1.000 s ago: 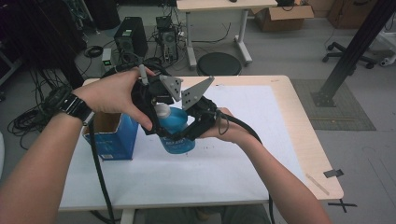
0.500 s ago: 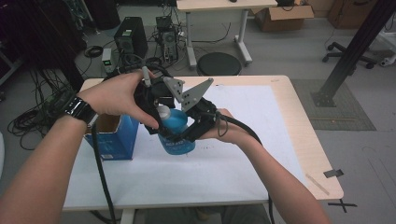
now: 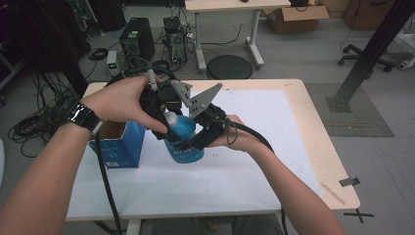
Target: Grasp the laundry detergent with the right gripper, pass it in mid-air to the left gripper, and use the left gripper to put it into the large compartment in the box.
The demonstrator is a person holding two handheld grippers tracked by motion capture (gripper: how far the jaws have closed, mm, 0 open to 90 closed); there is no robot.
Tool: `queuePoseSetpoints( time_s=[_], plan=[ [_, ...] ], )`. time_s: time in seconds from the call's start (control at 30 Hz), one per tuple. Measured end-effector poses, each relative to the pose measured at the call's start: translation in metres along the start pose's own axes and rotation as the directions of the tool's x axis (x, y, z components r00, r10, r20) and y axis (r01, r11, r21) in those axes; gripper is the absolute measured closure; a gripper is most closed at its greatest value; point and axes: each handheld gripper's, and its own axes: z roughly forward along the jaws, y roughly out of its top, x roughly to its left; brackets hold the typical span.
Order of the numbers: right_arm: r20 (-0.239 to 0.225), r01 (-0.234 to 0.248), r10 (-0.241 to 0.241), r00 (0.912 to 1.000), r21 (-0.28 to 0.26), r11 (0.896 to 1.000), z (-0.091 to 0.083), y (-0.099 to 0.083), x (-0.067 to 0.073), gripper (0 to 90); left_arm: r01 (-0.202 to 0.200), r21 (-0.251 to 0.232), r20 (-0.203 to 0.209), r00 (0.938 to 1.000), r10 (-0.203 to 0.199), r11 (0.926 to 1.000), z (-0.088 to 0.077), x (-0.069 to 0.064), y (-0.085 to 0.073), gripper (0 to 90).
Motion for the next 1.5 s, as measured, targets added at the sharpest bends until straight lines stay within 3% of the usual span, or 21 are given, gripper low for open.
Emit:
queuePoseSetpoints(
  time_s=[0.67,1.23,1.27,1.3,1.5],
  plan=[
    [0.000,-0.014,0.014,0.9999,-0.001,1.000,0.001,-0.003,-0.001,42.3,0.011,0.030,0.014,0.9998,-0.012,0.9995,0.003,0.000,0.003,36.5],
    [-0.015,-0.034,0.033,0.9993,-0.039,0.999,-0.001,-0.004,-0.004,40.2,0.049,0.063,0.028,0.9983,-0.051,0.9968,-0.004,0.004,0.013,37.5],
    [-0.016,-0.035,0.034,0.9993,-0.035,0.999,-0.001,-0.004,-0.004,33.8,0.052,0.063,0.029,0.9981,-0.054,0.9967,-0.005,0.004,0.013,37.6],
    [-0.010,-0.054,0.054,0.9985,-0.027,0.998,0.000,-0.005,-0.005,19.7,0.057,0.060,0.030,0.9978,-0.059,0.9966,-0.007,0.005,0.014,37.6],
    [0.022,-0.079,0.079,0.9966,0.003,0.997,-0.003,-0.015,-0.008,6.4,0.109,0.075,0.025,0.9935,-0.111,0.9912,-0.022,0.009,0.013,37.6]
  ],
)
